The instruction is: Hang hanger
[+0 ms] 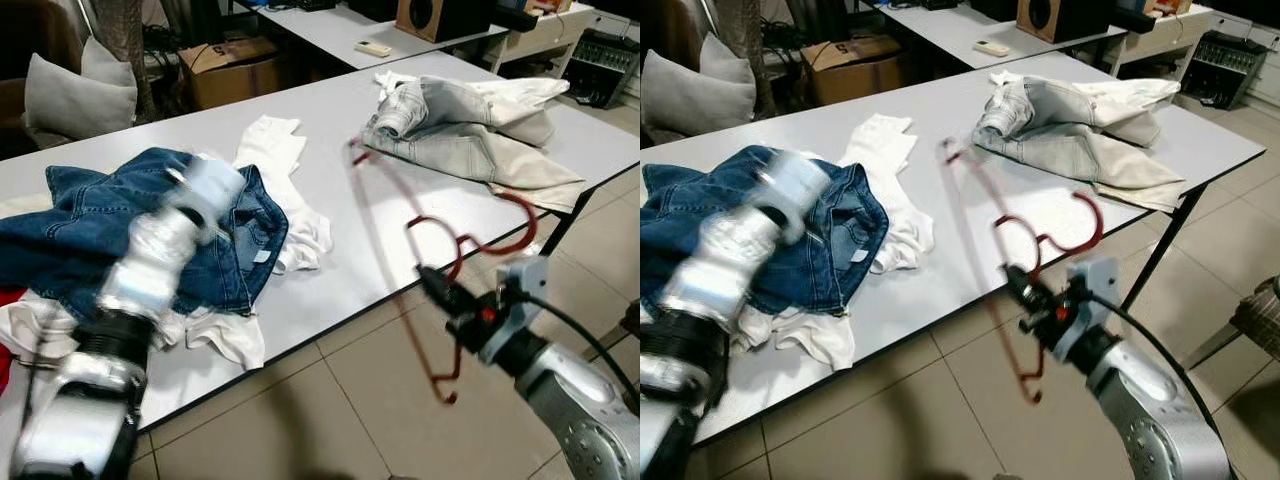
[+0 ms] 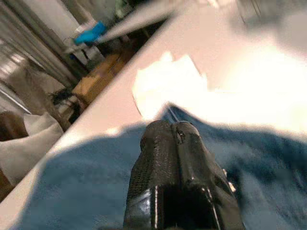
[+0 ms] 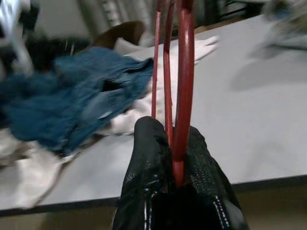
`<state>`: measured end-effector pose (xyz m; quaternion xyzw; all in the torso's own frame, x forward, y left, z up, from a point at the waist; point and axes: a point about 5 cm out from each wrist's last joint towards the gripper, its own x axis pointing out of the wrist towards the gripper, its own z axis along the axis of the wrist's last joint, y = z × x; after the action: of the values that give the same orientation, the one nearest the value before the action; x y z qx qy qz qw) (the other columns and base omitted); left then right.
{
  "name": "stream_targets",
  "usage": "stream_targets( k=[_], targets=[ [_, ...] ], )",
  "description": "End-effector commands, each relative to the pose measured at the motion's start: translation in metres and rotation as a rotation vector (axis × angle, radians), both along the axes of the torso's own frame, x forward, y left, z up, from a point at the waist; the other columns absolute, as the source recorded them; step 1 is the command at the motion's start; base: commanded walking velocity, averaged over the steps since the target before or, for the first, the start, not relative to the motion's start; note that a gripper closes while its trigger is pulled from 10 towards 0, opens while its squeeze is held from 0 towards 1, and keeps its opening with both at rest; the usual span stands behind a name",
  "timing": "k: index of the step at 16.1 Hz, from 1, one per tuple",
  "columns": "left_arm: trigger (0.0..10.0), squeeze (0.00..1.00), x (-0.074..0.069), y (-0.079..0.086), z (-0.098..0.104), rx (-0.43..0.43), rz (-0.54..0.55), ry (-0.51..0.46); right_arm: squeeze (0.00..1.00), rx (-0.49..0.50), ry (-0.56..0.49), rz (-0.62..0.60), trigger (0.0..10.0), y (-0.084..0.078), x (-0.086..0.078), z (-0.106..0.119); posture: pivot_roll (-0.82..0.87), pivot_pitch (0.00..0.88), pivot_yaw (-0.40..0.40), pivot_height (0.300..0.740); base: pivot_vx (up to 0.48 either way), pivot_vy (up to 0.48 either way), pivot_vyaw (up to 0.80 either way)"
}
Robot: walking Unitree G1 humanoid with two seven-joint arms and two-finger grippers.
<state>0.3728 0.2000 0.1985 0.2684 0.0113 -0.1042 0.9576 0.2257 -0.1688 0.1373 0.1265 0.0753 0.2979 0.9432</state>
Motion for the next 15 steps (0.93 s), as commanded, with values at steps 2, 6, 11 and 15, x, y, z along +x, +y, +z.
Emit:
stream_targets(
  k=[2, 6, 11, 15],
  targets=[
    [0.0, 0.00, 0.003, 0.001, 0.040, -0.120, -0.048, -0.095, 0.00, 0.030, -0.012, 0.075, 10.0, 0.007, -0.004, 0.007, -0.25, 0.000, 0.065, 0.740, 0.000, 0.000, 0.00],
    [0.0, 0.00, -0.007, -0.032, 0.060, -0.114, -0.271, -0.058, 0.00, 0.002, 0.009, 0.001, 10.0, -0.001, 0.013, 0.013, -0.24, 0.000, 0.078, 0.740, 0.000, 0.000, 0.00],
    [10.0, 0.00, -0.040, -0.033, -0.006, -0.538, -0.100, -0.029, 0.00, -0.093, -0.107, -0.223, 10.0, 0.004, 0.022, 0.022, -0.22, 0.000, 0.086, 0.740, 0.000, 0.000, 0.00],
    [10.0, 0.00, -0.072, -0.032, -0.045, -0.453, 0.019, 0.000, 0.00, -0.109, -0.129, -0.340, 10.0, -0.001, 0.027, 0.019, -0.19, 0.000, 0.027, 0.740, 0.000, -0.333, 0.00]
  ],
)
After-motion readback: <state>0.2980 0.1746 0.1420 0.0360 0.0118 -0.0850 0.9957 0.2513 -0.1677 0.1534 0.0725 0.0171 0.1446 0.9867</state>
